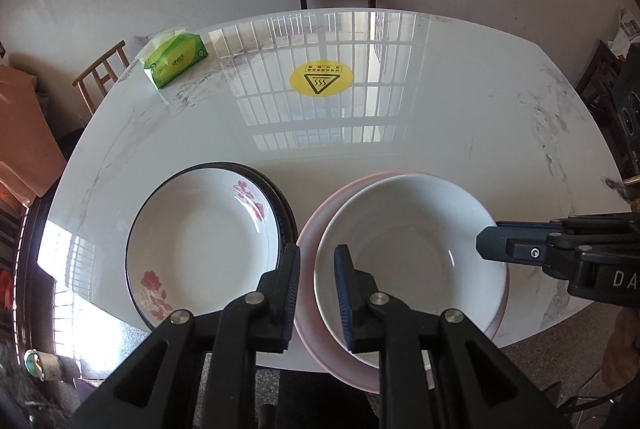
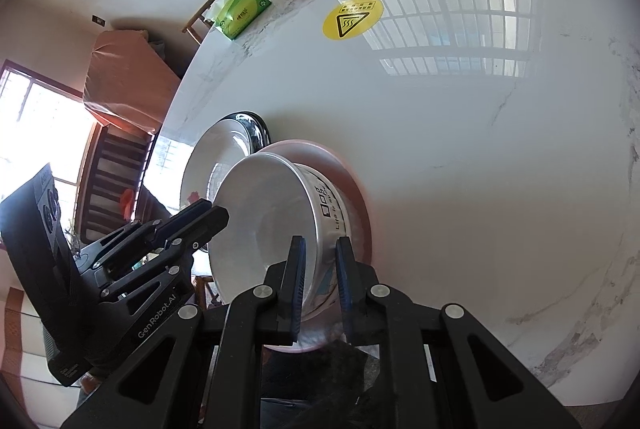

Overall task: Organize plates and bowls
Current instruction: 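Set the blue-banded bowl into the rabbit-printed bowl and open both grippers, then move both grippers to the rim of the nested bowl stack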

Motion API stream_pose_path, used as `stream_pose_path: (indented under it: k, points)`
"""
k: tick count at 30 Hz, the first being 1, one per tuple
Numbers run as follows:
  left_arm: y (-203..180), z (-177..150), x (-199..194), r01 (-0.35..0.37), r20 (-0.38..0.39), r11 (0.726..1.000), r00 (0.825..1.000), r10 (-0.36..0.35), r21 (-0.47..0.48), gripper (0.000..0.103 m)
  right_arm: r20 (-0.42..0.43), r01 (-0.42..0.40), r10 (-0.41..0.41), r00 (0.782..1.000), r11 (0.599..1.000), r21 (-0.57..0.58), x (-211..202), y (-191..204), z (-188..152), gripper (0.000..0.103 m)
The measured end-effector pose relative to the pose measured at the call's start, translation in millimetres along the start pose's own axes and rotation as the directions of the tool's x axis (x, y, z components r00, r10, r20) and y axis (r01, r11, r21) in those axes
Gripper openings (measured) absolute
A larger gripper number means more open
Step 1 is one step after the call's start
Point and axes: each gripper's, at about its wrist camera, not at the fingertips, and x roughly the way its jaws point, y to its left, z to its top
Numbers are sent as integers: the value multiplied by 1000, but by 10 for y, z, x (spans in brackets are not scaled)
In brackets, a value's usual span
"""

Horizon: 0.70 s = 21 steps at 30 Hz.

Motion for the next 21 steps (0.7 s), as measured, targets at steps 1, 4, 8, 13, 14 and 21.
stream_pose_path:
  k: [1,4,8,13,14,21]
  points:
    - [-1,-4,-6,-1,5,1000,1000,1,1,18,10,1,-1,1000,1000,-7,-13,5,-3,16]
    - [3,-18,-10,-8,21,1000,1000,8,-1,18,45,13,-11,999,999,-39,-63,65,-21,17]
    - [17,-59,-27,-22,51,1000,998,22,-2,18,143,109,-90,986,986,-130,-149,231,-92,18]
    - [47,-127,-43,-47,97,999,994,47,-3,18,255,156,-106,961,970,-184,-225,324,-218,32]
    - [58,-141,-45,-44,105,999,993,44,-3,18,277,164,-109,955,968,-187,-235,336,-251,33]
    - [153,-254,-37,-62,162,998,985,64,-18,20,466,242,-124,876,949,-204,-350,413,-539,41]
